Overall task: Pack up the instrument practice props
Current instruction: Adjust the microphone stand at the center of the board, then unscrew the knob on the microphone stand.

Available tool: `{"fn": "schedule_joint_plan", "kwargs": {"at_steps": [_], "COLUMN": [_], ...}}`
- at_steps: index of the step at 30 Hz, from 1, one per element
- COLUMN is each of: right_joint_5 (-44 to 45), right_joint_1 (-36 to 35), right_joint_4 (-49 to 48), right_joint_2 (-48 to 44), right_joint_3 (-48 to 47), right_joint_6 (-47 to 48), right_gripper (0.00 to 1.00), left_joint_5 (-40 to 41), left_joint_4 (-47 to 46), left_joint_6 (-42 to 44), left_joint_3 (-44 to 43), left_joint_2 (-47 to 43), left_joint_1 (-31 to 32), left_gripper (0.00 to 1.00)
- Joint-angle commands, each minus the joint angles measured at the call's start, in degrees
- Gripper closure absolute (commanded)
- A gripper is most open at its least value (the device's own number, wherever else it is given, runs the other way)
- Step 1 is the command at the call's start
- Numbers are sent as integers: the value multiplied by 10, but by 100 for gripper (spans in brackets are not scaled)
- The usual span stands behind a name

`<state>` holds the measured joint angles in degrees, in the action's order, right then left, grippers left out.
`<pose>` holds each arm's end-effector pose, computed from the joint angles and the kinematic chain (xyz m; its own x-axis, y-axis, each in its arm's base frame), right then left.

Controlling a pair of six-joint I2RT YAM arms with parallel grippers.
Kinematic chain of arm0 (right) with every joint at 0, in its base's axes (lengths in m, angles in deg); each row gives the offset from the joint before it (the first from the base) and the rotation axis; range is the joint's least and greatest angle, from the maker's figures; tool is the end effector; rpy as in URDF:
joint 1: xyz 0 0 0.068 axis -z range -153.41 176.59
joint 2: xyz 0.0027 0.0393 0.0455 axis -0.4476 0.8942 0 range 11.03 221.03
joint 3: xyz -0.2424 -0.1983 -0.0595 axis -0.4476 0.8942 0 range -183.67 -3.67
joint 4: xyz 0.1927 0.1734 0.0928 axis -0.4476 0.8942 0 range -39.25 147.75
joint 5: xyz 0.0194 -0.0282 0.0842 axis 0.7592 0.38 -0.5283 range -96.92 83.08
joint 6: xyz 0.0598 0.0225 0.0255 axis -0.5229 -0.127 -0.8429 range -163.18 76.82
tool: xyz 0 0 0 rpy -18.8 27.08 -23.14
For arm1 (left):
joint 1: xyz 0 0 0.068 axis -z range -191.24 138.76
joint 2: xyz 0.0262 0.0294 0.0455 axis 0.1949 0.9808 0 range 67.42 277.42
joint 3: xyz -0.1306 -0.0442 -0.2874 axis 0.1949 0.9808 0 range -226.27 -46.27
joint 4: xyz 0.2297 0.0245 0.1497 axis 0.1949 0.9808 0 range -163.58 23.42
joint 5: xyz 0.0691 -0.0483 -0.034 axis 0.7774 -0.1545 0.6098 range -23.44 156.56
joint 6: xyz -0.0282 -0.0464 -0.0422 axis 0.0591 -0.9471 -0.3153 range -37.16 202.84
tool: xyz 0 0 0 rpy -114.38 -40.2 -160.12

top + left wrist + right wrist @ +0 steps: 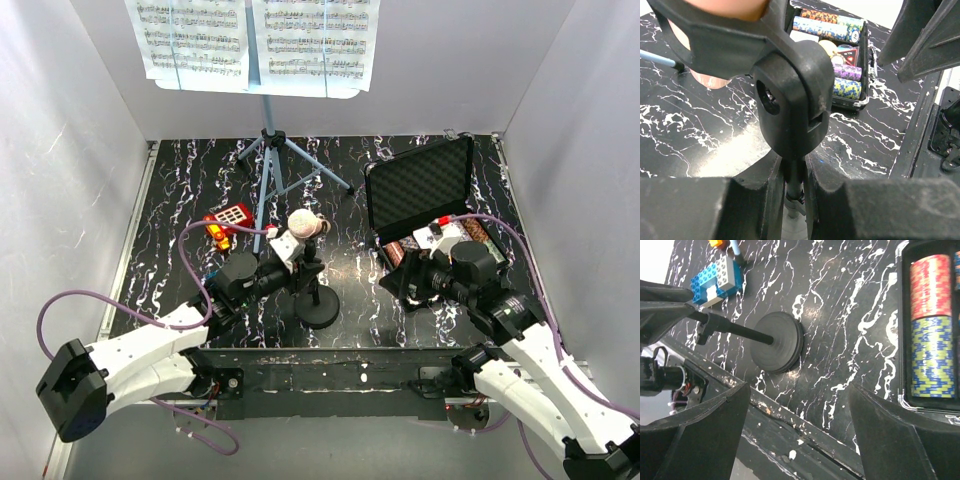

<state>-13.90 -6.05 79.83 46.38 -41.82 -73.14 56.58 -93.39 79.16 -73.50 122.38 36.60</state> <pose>0.1130 0.0805 0.3091 -0.6362 0.1811 -0.7500 -0.3572 0.7925 0.4943 0.1449 -0.1744 0.2829 -0.1465 0.0676 -0.9869 0.8376 0.5392 -0.0874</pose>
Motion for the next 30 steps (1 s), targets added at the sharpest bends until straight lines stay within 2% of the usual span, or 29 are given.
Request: {"fn": "schedule_joint_plan", "kwargs": {"at_steps": [1, 7, 13, 18, 24, 30], "right_joint_5": [-52, -37, 56, 161, 210, 234], "right_joint_1": [-1, -15, -79, -152, -196, -224], "right_joint_4": [-53, -78, -114, -150, -211, -257], "right_joint_2": [2, -6, -1, 61, 146, 217], "right_joint_3": [13, 35, 41, 13, -24, -60], "right_joint_6": [-20, -50, -78, -87, -89, -86], "right_gripper": [14, 18, 23, 27, 31, 36], "left_joint_5": [-4, 57, 169, 242, 333, 412], "left_joint_4": [-45, -66, -84, -65, -52, -23], "left_joint_6": [0, -32, -55, -27, -5, -33], "left_joint_3": [8, 29, 35, 0, -41, -78], "left_joint_2": [-24, -19, -16, 22, 78, 137], "left_joint_1": [1, 1, 8, 45, 91, 122], "left_gripper": [100, 100, 100, 100, 100, 100]}}
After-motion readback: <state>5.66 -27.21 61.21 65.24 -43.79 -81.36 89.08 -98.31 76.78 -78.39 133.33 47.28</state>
